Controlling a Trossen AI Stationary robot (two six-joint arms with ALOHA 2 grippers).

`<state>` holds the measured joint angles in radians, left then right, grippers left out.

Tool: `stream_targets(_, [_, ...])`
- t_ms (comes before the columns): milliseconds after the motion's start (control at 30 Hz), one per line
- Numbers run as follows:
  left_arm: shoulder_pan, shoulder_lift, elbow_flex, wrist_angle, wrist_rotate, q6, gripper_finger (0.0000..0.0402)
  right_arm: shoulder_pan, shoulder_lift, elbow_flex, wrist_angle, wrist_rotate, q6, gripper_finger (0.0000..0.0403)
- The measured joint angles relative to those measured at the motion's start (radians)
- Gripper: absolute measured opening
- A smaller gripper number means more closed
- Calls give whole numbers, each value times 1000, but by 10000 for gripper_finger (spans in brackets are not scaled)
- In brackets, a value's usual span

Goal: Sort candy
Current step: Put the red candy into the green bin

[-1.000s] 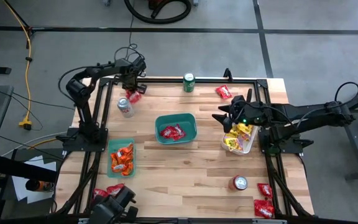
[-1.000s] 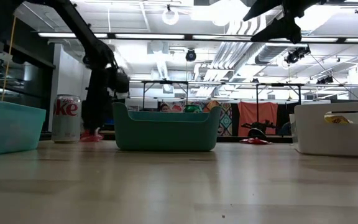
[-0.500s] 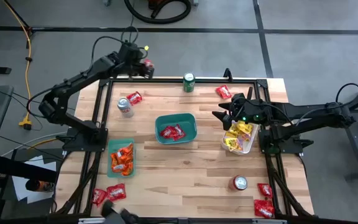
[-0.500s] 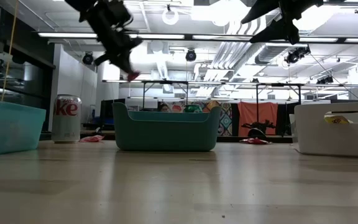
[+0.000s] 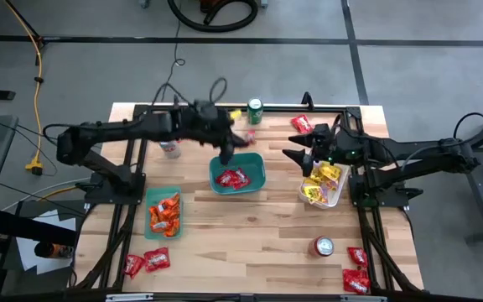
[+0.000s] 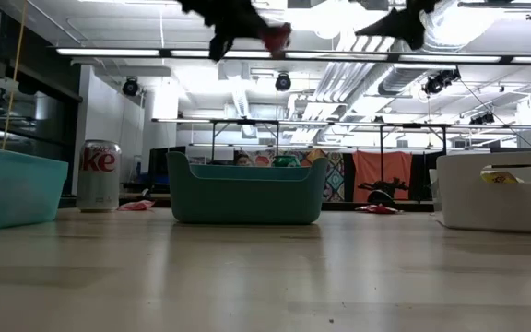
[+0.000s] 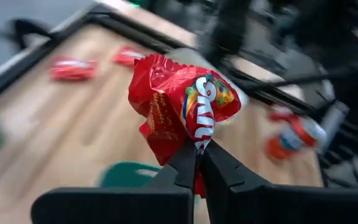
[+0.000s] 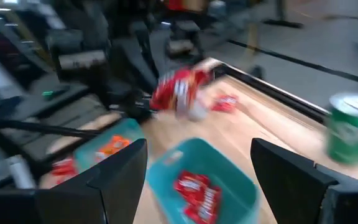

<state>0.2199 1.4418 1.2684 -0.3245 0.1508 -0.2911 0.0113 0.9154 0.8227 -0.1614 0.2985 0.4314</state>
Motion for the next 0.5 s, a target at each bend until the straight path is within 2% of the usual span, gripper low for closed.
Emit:
stream_targets(133, [-109, -1, -87, 167, 0, -44, 0, 0, 0, 0, 78, -114, -52, 281])
stream_targets(267, [-150, -9, -200, 351, -3, -119, 0, 0, 0, 0, 100, -203, -72, 281])
stream_targets(500, [-146, -58, -289, 451, -5, -107, 0, 2, 1, 0, 108, -225, -20, 281])
